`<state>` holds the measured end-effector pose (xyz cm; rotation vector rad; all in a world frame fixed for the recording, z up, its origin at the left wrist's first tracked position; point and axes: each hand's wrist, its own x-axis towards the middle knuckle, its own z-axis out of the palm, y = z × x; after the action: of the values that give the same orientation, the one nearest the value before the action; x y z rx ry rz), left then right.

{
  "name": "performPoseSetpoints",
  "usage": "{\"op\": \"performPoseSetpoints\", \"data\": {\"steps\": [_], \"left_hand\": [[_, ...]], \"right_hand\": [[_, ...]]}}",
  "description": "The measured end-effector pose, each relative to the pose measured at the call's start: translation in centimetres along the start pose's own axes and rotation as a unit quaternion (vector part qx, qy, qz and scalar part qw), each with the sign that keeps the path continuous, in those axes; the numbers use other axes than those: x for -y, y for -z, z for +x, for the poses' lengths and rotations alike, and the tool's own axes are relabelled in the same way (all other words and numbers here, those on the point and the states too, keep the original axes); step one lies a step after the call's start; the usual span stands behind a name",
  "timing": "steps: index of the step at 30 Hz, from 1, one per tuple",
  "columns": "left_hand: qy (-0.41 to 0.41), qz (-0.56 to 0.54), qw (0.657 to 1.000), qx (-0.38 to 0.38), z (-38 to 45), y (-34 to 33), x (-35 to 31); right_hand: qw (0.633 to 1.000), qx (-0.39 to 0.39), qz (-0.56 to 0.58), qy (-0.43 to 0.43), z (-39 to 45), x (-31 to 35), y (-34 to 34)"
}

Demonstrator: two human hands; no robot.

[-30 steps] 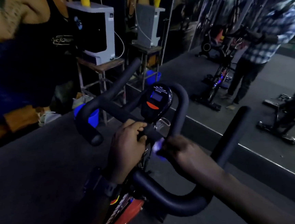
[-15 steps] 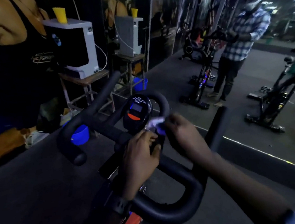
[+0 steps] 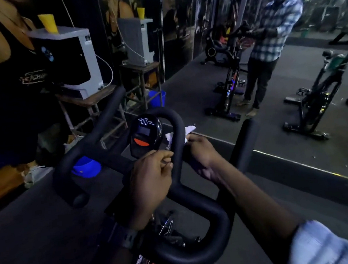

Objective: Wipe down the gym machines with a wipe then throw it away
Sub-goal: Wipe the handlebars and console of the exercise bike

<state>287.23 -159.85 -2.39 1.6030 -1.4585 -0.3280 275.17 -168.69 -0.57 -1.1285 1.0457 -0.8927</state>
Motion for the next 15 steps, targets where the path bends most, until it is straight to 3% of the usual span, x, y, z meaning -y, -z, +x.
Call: {"op": "performPoseSetpoints", "data": {"steps": [3,6,8,12,15], "left_hand": [[0.01,0.007,1.0,0.0,-0.1,0.1,-0.2],[0.011,0.017,1.0,-0.001,0.1,0.0,-0.6],[0.006,0.033,0.999,-0.004,0.2,-0.2,-0.9],[0.003,0.069,0.997,-0.019,0.2,-0.5,-1.6],[-0.012,0.101,0.994,-0.035,0.1,-1.2,-1.8]], "right_hand": [[0.99,0.119,-0.064,-0.028,-1.8,-1.5,0.6],[0.98,0.151,-0.131,-0.023,-2.5,-2.6,1.9],[0.981,0.143,-0.131,0.008,-2.2,-2.3,1.9],[0.996,0.059,-0.006,0.065,1.8,0.2,1.1],[0.97,-0.018,-0.148,0.193,4.7,1.2,1.3]]}}
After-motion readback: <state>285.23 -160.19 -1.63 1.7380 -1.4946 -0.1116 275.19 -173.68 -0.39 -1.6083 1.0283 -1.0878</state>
